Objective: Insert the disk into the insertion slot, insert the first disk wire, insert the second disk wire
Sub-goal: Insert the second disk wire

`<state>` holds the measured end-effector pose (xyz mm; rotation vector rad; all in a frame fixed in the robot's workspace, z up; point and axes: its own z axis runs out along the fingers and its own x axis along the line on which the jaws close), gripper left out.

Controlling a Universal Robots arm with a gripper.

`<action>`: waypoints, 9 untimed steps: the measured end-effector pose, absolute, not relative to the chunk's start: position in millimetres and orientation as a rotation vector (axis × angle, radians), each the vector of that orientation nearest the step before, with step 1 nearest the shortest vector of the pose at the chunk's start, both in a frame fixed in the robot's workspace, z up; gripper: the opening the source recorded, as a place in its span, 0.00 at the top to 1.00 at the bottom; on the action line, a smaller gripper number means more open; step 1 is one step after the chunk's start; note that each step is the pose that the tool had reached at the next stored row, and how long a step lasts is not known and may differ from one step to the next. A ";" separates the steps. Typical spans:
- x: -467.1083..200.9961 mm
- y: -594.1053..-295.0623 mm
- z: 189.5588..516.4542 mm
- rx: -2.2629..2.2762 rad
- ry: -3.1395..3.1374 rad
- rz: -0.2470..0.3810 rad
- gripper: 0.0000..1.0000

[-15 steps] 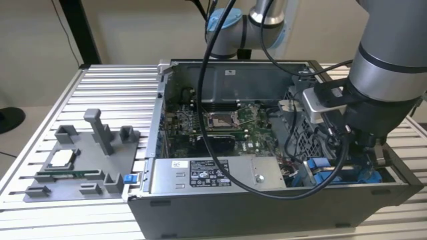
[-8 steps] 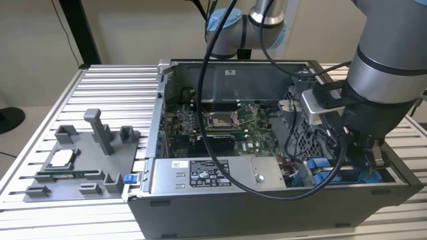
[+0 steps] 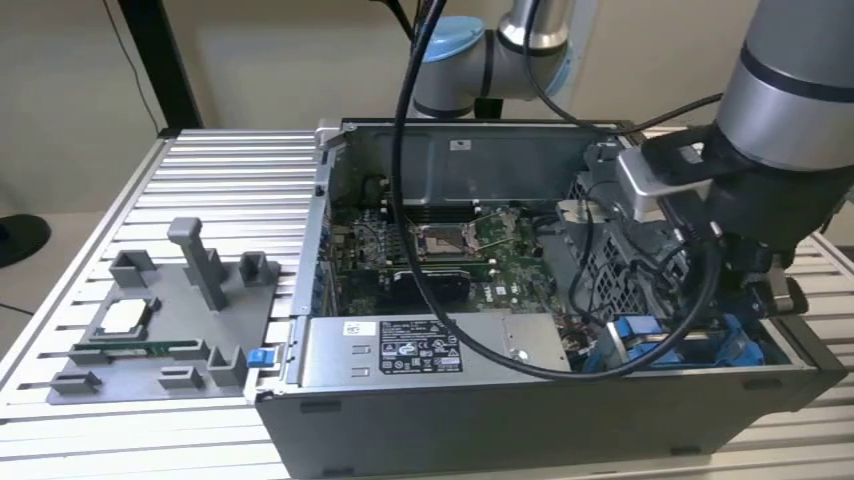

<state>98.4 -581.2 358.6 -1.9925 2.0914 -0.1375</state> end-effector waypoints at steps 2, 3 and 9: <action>98.5 -581.2 367.6 -1.993 2.091 -0.137 0.00; 98.4 -581.2 372.1 -1.992 2.091 -0.138 0.00; 98.5 -581.2 389.7 -1.993 2.091 -0.138 0.00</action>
